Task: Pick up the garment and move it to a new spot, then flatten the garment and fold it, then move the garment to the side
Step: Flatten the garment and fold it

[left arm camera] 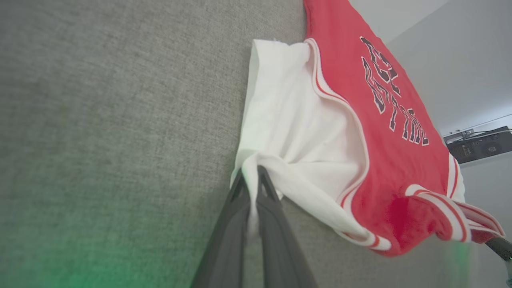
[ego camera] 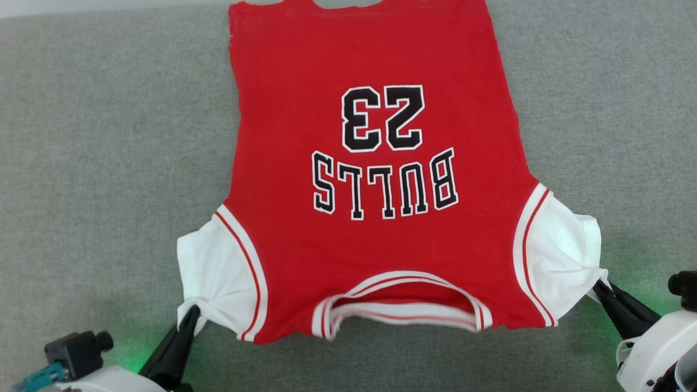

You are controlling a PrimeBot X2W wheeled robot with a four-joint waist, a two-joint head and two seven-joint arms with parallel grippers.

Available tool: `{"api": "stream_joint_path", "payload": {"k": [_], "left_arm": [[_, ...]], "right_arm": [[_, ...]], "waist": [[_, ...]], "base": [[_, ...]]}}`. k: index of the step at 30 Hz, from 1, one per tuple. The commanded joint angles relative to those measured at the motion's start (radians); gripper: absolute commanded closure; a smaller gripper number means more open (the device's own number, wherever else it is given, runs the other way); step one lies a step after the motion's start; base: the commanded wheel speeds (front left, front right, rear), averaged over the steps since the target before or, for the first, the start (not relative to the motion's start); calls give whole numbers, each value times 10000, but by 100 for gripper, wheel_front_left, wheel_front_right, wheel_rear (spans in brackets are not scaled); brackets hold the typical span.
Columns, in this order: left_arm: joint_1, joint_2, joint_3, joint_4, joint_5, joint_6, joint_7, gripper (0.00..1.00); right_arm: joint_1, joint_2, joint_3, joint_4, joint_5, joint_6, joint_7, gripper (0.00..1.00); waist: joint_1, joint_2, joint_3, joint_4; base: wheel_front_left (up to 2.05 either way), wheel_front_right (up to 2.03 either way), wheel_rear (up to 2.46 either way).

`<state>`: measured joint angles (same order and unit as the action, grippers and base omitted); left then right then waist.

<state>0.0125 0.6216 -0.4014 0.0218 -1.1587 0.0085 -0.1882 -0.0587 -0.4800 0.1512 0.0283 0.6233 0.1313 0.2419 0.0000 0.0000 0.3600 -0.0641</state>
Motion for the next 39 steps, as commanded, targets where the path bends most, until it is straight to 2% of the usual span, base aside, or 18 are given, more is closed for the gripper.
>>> {"api": "stream_joint_path", "payload": {"k": [1,10,11,12,13,18,22,25,28,33,39], "left_arm": [[-23,-28,-78,151,115,-2,77,100],[-527,-420,-392,1270,176,-323,118,100],[-547,-448,-392,1319,153,-363,106,100],[-576,-457,-403,1364,156,-402,93,100],[-596,-465,-417,1391,171,-411,83,100],[-659,-468,-473,1220,311,-483,22,100],[-781,-493,-509,896,414,-482,-13,100],[-985,-529,-597,646,524,-482,57,100],[-1272,-568,-680,453,644,-501,132,100],[-1883,-713,-822,257,783,-660,259,100],[-2556,-973,-1006,381,910,-882,291,100]], "right_arm": [[-108,-36,39,46,33,-10,-33,100],[-483,-184,612,723,182,-10,-419,100],[-516,-222,678,717,180,-10,-477,89],[-535,-279,754,688,199,-10,-567,60],[-555,-325,809,623,280,-10,-627,0],[-635,-1073,379,-61,650,-10,-489,0],[-973,-1658,-698,-997,896,-9,35,0],[-1704,-1874,-1188,-1507,842,-9,620,0],[-2958,-1806,-1019,-1572,676,-9,1259,0],[-5855,-1233,10,-245,88,-9,2259,0],[-9443,-271,319,2866,-727,-10,3264,0]], "waist": [[0,0,16,9],[0,0,78,-3],[0,0,67,-10],[0,0,54,-16],[0,0,34,-18],[0,0,-84,3],[0,0,-76,147],[0,0,108,344],[0,0,412,591],[0,0,1097,1146],[0,0,1867,1811]], "base": [[0,0,0],[0,0,0],[0,0,0],[0,0,0],[0,0,0],[0,0,0],[0,0,0],[0,0,0],[0,0,0],[0,0,0],[0,0,0]]}}
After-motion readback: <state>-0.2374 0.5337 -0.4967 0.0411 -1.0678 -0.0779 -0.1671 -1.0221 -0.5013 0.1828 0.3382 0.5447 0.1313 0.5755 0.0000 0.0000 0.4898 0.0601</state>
